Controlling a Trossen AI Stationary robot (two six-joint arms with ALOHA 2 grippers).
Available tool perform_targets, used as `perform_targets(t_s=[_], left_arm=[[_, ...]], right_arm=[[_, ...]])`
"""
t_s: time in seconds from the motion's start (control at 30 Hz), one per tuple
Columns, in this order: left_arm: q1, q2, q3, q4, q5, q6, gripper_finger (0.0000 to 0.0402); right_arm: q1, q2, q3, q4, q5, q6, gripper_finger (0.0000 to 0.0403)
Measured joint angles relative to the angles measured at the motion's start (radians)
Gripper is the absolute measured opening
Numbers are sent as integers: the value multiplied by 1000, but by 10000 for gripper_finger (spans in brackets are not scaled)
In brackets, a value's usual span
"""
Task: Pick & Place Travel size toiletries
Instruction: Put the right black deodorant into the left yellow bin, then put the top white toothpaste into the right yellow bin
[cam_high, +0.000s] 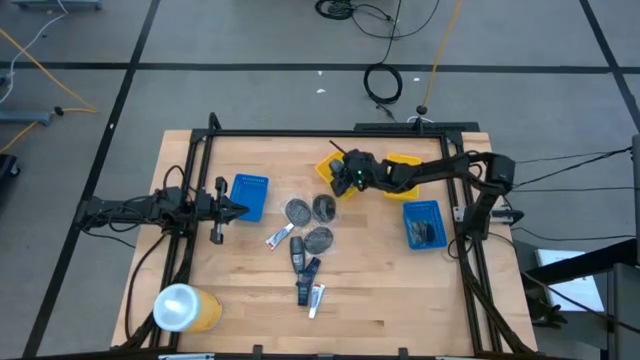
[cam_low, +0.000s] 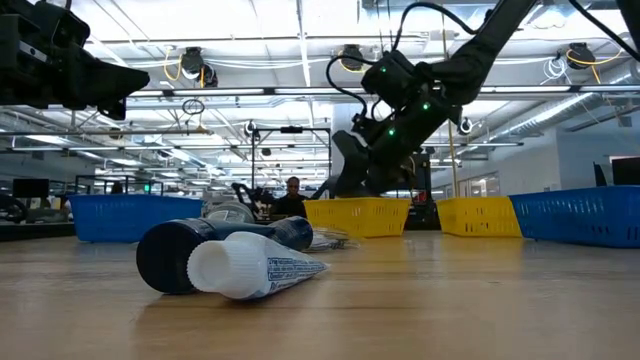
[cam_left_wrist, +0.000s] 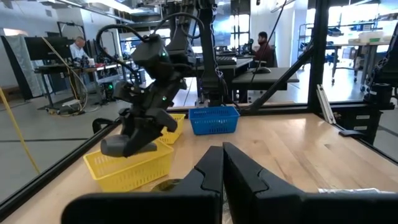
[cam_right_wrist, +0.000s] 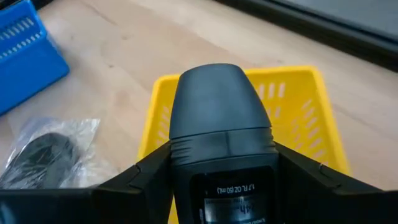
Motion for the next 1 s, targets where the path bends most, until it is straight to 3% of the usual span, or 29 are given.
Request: perform_targets(t_s=[0.4,0.6,0.8,1.0], left_arm=[[0,0,0,0,0,0,10],[0,0,0,0,0,0,10],[0,0,0,0,0,0,10],[0,0,0,0,0,0,10]], right_arm=[[-3,-1,1,3,3,-38,244],[13,-33,0,83,4,-152,245],[204,-114,-15,130,1,-372,246],[469,-87,-109,255,-1,-568,246]])
